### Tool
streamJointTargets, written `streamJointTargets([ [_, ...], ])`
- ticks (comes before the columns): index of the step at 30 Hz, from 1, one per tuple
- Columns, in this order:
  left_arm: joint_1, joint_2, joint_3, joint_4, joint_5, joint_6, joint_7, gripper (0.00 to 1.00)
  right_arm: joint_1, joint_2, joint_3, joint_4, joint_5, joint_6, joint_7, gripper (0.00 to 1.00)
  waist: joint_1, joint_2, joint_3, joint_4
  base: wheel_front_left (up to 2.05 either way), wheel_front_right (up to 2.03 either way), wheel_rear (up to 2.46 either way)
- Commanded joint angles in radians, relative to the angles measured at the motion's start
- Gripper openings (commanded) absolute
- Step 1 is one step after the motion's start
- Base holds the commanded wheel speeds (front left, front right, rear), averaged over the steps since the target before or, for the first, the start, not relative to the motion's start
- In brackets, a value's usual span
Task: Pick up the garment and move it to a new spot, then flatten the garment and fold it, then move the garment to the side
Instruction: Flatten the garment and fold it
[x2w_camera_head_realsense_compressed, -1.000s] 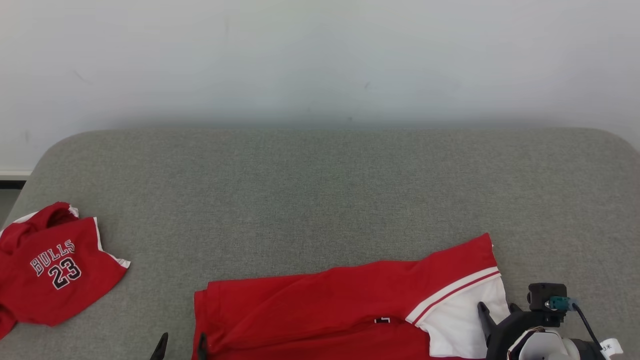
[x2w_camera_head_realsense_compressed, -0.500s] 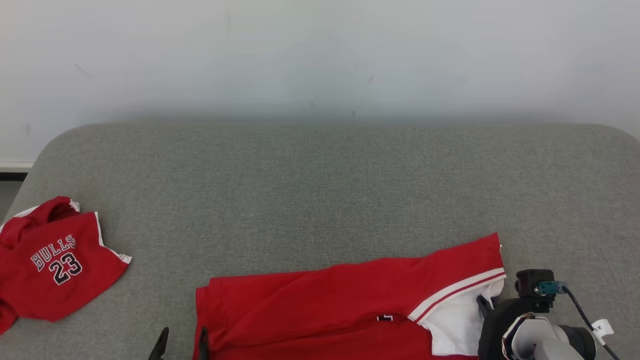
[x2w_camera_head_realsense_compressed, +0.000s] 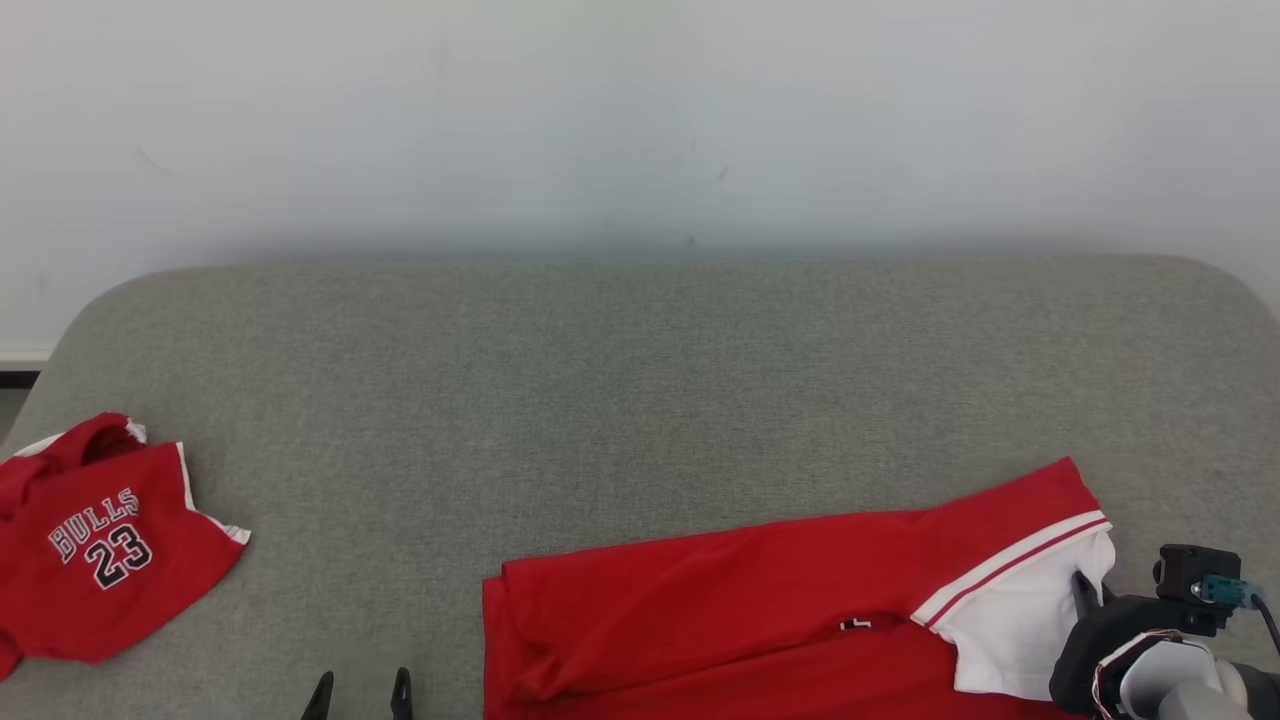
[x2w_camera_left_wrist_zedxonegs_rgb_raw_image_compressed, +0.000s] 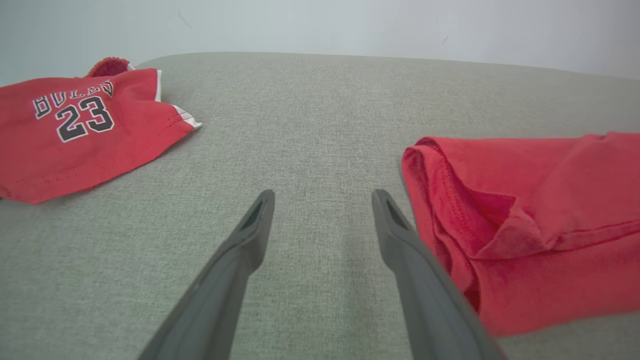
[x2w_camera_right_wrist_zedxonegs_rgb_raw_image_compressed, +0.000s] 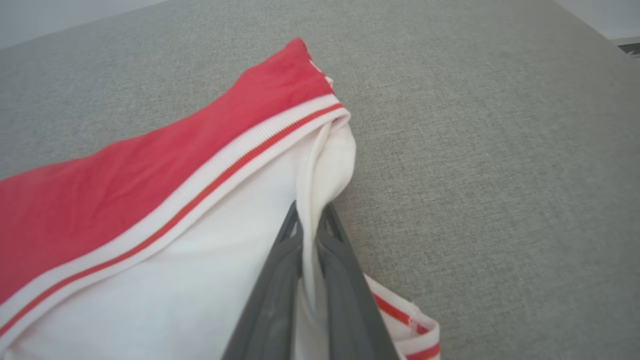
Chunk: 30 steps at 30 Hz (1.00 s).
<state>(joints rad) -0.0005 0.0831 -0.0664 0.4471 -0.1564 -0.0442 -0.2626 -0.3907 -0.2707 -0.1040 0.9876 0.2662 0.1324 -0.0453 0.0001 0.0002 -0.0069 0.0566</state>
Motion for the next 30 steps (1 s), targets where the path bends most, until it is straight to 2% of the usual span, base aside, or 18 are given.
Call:
streamJointTargets([
  [1, 0.012, -0.006, 0.001, 0.005, 0.01, -0.005, -0.003, 1.0, -0.008, -0.005, -0.003, -0.002, -0.015, -0.003, -0.013, 0.0, -0.0001, -0.0002, -0.009, -0.012, 0.0, 0.0, 0.0],
  [5, 0.018, -0.012, 0.001, 0.01, 0.01, -0.007, -0.003, 1.0, -0.005, 0.019, 0.005, -0.026, -0.017, -0.003, -0.027, 0.0, -0.0001, -0.0002, -0.016, -0.025, 0.0, 0.0, 0.0],
  [10, 0.026, -0.021, 0.008, 0.016, 0.004, -0.012, -0.003, 1.0, 0.026, 0.074, 0.045, -0.123, 0.03, -0.003, -0.037, 0.0, -0.0001, -0.0002, -0.03, -0.045, 0.0, 0.0, 0.0],
  [16, 0.031, -0.027, 0.006, 0.022, 0.009, -0.017, -0.003, 1.0, 0.104, 0.118, 0.174, -0.313, 0.094, -0.003, 0.027, 0.0, -0.0001, -0.0002, -0.042, -0.049, 0.0, 0.0, 0.0],
  [23, 0.019, -0.031, -0.01, 0.021, 0.022, -0.029, -0.003, 1.0, 0.212, 0.154, 0.356, -0.547, 0.16, -0.003, 0.139, 0.0, -0.0001, -0.0002, -0.042, -0.023, 0.0, 0.0, 0.0],
  [30, 0.011, -0.032, -0.03, 0.025, 0.033, -0.041, -0.003, 1.0, 0.238, 0.201, 0.506, -0.614, 0.2, -0.003, 0.195, 0.0, -0.0001, -0.0002, -0.035, 0.034, 0.0, 0.0, 0.0],
])
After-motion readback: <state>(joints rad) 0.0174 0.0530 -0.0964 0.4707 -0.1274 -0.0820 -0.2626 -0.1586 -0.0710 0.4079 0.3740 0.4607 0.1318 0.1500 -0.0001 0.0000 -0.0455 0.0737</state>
